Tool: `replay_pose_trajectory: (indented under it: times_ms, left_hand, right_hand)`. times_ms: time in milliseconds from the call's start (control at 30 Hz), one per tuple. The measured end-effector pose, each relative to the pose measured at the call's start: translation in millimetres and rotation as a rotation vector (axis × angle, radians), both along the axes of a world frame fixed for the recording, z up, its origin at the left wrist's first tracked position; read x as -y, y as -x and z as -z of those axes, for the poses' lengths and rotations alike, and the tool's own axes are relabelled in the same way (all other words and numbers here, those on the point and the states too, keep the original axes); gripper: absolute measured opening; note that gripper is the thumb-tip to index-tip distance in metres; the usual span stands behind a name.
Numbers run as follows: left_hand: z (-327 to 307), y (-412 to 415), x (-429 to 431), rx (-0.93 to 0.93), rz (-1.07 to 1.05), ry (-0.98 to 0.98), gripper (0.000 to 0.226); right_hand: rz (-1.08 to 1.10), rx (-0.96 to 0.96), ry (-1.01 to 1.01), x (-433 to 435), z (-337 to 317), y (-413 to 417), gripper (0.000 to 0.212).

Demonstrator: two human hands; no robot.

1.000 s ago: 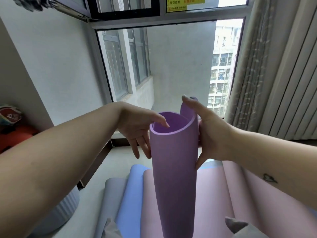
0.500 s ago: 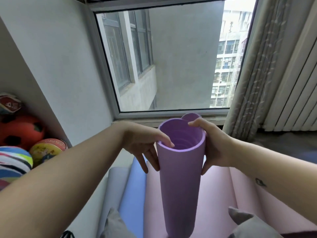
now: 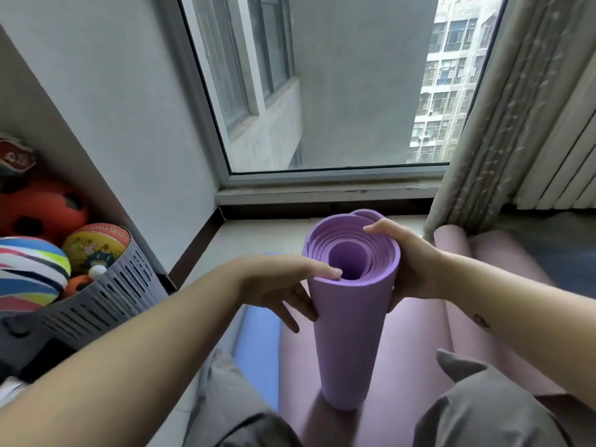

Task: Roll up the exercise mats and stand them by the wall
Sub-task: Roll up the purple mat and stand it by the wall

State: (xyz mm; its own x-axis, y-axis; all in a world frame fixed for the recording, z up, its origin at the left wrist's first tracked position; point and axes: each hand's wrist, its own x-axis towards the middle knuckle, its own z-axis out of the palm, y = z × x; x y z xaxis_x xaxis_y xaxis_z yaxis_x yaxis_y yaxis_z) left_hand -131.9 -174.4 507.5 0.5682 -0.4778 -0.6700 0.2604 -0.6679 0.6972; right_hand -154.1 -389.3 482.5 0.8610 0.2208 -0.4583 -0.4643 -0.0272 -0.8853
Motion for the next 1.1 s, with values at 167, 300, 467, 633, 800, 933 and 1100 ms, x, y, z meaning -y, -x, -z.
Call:
replay_pose_trajectory:
  times_ms: [167, 300, 467, 633, 800, 933, 1100]
  left_hand:
    - [10, -1, -4, -0.017, -0.01, 0.017, 0.065]
    - [25, 12, 13, 0.003, -0.07, 0.047, 0.084]
    - [29, 12, 8, 0.0, -0.11, 0.0, 0.096]
    - [13, 11, 9, 0.373, -0.147, -0.006, 0.078]
    - [13, 7, 32, 0.724, -0.186, -0.007, 0.066]
    - [27, 22, 32, 0.888, -0.081, -0.006, 0.053]
    - [28, 18, 23, 0.853, 0.004, 0.039, 0.05]
  right_hand:
    - [-0.073, -0.006, 0.006, 7, 14, -13, 0.043]
    - [-0.002, -0.021, -0.046, 14, 33, -21, 0.06]
    - [-0.035, -0.03, -0.035, 10, 38, -23, 0.06]
    - [-0.081, -0.016, -0.014, 1, 42, -15, 0.061]
    - [-0.089, 0.012, -0.057, 2, 41, -6, 0.058]
    - [-0.178, 0.03, -0.158, 17, 50, 4, 0.067]
    - [-0.164, -0.002, -0.161, 8, 58, 7, 0.076]
